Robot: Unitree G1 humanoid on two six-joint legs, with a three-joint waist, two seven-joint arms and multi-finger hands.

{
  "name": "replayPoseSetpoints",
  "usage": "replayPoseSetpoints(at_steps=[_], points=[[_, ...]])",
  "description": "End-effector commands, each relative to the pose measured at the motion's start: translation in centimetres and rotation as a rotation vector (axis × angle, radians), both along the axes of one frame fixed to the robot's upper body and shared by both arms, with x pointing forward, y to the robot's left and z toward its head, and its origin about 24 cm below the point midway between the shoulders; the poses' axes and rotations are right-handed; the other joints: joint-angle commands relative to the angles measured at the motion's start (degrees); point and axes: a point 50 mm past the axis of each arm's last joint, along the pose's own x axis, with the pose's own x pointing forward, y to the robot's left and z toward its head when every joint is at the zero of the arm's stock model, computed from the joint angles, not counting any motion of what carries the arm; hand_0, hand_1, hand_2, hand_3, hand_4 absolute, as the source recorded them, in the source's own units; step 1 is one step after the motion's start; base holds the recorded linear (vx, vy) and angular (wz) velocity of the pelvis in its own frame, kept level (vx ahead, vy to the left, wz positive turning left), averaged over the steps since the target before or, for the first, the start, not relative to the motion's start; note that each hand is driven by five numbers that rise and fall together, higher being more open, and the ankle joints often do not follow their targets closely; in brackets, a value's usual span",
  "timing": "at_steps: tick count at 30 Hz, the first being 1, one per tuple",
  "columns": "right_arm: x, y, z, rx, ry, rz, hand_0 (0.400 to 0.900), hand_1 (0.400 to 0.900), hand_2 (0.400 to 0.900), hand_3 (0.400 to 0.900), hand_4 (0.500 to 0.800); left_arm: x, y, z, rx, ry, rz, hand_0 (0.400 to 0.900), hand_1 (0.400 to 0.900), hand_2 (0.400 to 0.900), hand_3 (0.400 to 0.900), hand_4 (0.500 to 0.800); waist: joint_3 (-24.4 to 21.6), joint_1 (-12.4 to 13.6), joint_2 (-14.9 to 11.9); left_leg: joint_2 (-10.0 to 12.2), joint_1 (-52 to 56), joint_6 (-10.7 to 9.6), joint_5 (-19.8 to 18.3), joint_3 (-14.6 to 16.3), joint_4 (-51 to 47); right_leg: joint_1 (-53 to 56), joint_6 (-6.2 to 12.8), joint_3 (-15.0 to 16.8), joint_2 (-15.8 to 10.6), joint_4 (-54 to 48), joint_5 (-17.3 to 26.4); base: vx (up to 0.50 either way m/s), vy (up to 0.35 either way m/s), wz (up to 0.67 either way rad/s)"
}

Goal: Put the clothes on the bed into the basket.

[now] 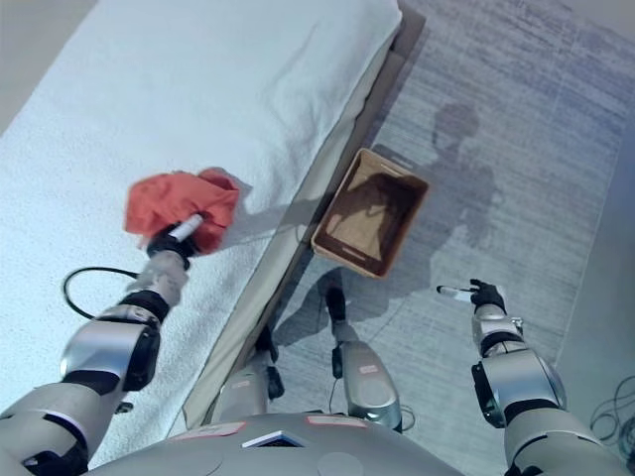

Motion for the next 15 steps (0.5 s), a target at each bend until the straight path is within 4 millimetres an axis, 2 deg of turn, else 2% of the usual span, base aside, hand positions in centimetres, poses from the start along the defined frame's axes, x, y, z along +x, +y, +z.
replayPoseSetpoints(at_steps=[1, 2, 3, 4, 6, 7, 9, 12, 15], points=[[-1.7, -1.6, -0.1, -0.074, 0.052, -0.097, 0.900, 0.900, 0.900, 0.900, 0.800, 2.3, -3.8, 1.3, 0.021, -0.082, -0.086, 0.400, 0.400, 0.400, 0.400, 0.500, 0.88, 0.53, 1.70, 0.32, 2.43, -0.83, -2.27, -1.53, -0.29, 3.69, 2.90, -3.15, 0.05, -0.02, -6.46, 0.00, -0.042, -0.02], [-2.0, -1.5, -0.3, -0.077, 0.061, -0.102, 0.900, 0.900, 0.900, 0.900, 0.800, 2.4, -4.6, 1.3, 0.040, -0.089, -0.086, 0.400, 0.400, 0.400, 0.400, 0.500, 0.53, 0.55, 1.79, 0.18, 2.90, -0.70, -2.24, -1.46, -0.29, 4.22, 2.78, -2.96, -0.01, -0.02, -6.46, -0.02, -0.035, -0.01], [-1.8, -1.4, -0.2, -0.079, 0.049, -0.106, 0.900, 0.900, 0.900, 0.900, 0.800, 3.7, -7.0, 2.9, 0.006, -0.201, -0.128, 0.400, 0.400, 0.400, 0.400, 0.500, 0.59, 0.62, 2.22, -0.03, 3.39, -0.55, -2.28, -1.50, -0.29, 4.77, 2.77, -3.02, -0.08, -0.02, -6.45, -0.04, -0.029, 0.01], [-2.1, -1.1, -0.6, -0.062, 0.041, -0.110, 0.900, 0.900, 0.900, 0.900, 0.800, 2.9, -8.2, 2.0, 0.008, -0.182, -0.224, 0.400, 0.400, 0.400, 0.400, 0.500, 0.76, 0.77, 2.74, -0.16, 4.12, -0.34, -2.33, -1.37, -0.29, 5.42, 2.65, -3.00, -0.12, -0.02, -6.54, -0.03, -0.018, -0.02], [-2.9, -0.7, -1.2, -0.046, 0.064, -0.108, 0.900, 0.900, 0.900, 0.900, 0.800, 1.5, -6.8, 0.2, 0.013, -0.093, -0.219, 0.400, 0.400, 0.400, 0.400, 0.500, 0.60, 0.60, 3.13, -0.17, 5.60, -0.40, -2.65, -0.71, -0.29, 6.71, 2.65, -2.71, 0.01, -0.02, -6.92, 0.01, -0.011, -0.20], [-3.1, -0.3, -1.5, -0.042, 0.080, -0.102, 0.900, 0.900, 0.900, 0.900, 0.800, 2.2, -6.9, 0.7, 0.055, -0.072, -0.238, 0.400, 0.400, 0.400, 0.400, 0.500, -0.15, -0.01, 3.75, -0.12, 7.14, -0.46, -3.27, -0.16, -0.29, 7.78, 2.71, -2.22, 0.15, -0.02, -7.31, 0.03, -0.011, -0.25], [-3.2, 0.0, -1.7, -0.038, 0.083, -0.097, 0.900, 0.900, 0.900, 0.900, 0.800, 2.1, -7.0, 0.5, 0.056, -0.062, -0.241, 0.400, 0.400, 0.400, 0.400, 0.500, -0.76, -0.14, 4.04, -0.20, 7.40, -0.43, -3.34, 0.21, -0.29, 7.93, 2.72, -1.81, 0.12, -0.02, -7.32, 0.03, -0.023, -0.22], [-4.3, 0.4, -2.3, -0.046, 0.094, -0.099, 0.900, 0.900, 0.900, 0.900, 0.800, 3.0, -9.3, 1.6, 0.104, -0.125, -0.312, 0.400, 0.400, 0.400, 0.400, 0.500, -1.41, -0.77, 5.51, -0.48, 8.68, -0.29, -3.78, 1.13, -0.29, 8.84, 2.83, -1.24, 0.11, -0.02, -7.43, 0.00, -0.022, -0.15], [-4.9, 0.1, -2.5, -0.047, 0.102, -0.112, 0.900, 0.900, 0.900, 0.900, 0.800, 3.4, -10.0, 2.1, 0.121, -0.149, -0.360, 0.400, 0.400, 0.400, 0.400, 0.500, -1.45, -1.11, 6.50, -0.63, 8.92, -0.27, -3.80, 1.56, -0.29, 8.93, 2.92, -0.78, 0.11, -0.02, -7.45, -0.02, -0.014, -0.14]])
